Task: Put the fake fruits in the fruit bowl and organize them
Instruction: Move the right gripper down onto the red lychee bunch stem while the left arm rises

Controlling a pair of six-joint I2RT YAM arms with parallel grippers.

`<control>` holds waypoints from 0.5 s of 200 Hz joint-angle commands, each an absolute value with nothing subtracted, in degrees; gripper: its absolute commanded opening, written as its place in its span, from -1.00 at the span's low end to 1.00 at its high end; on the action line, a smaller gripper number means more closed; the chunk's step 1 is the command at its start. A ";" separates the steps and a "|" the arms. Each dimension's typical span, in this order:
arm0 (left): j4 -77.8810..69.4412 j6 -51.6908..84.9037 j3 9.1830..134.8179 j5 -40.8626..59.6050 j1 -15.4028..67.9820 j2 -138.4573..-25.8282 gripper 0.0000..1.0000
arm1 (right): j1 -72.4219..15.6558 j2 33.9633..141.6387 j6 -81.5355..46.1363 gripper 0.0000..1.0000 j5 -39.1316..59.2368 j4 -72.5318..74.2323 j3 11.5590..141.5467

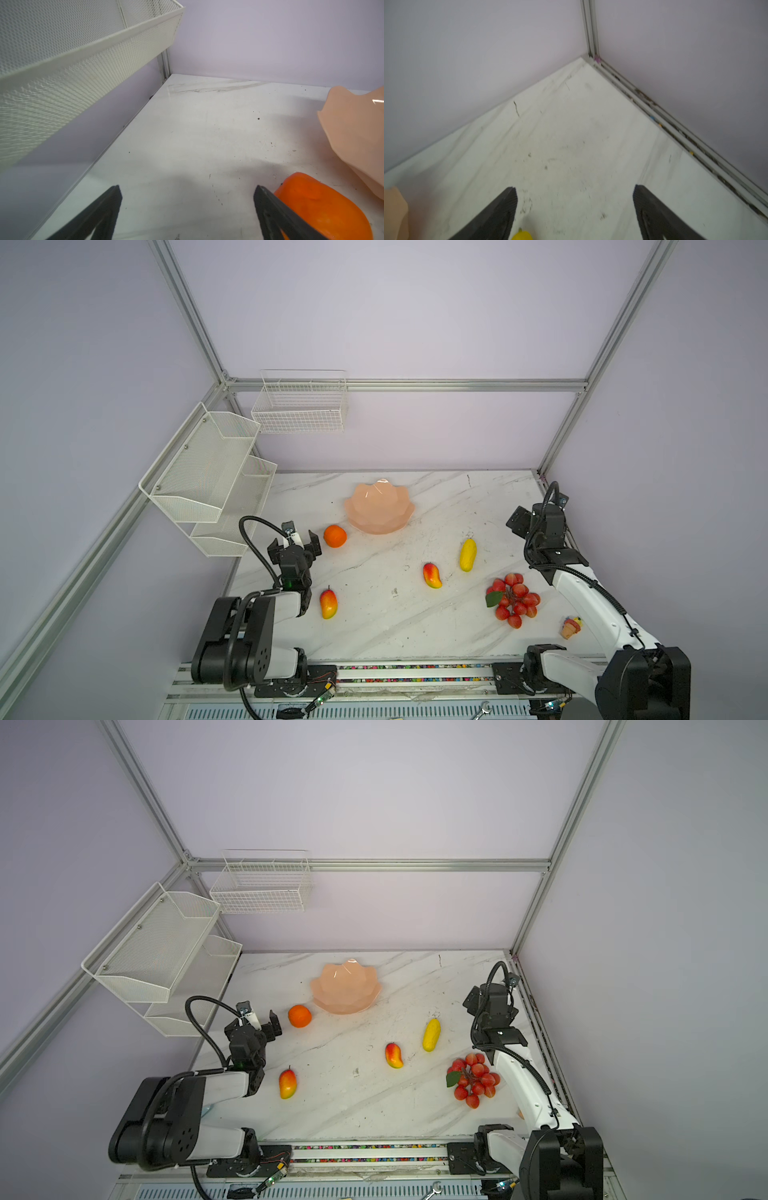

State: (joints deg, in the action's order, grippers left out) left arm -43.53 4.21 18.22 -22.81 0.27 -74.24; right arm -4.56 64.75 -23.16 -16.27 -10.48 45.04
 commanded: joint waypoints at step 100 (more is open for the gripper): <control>-7.88 13.96 29.42 -8.94 43.85 -47.35 1.00 | -28.24 53.77 -55.41 0.49 -25.78 -53.64 47.18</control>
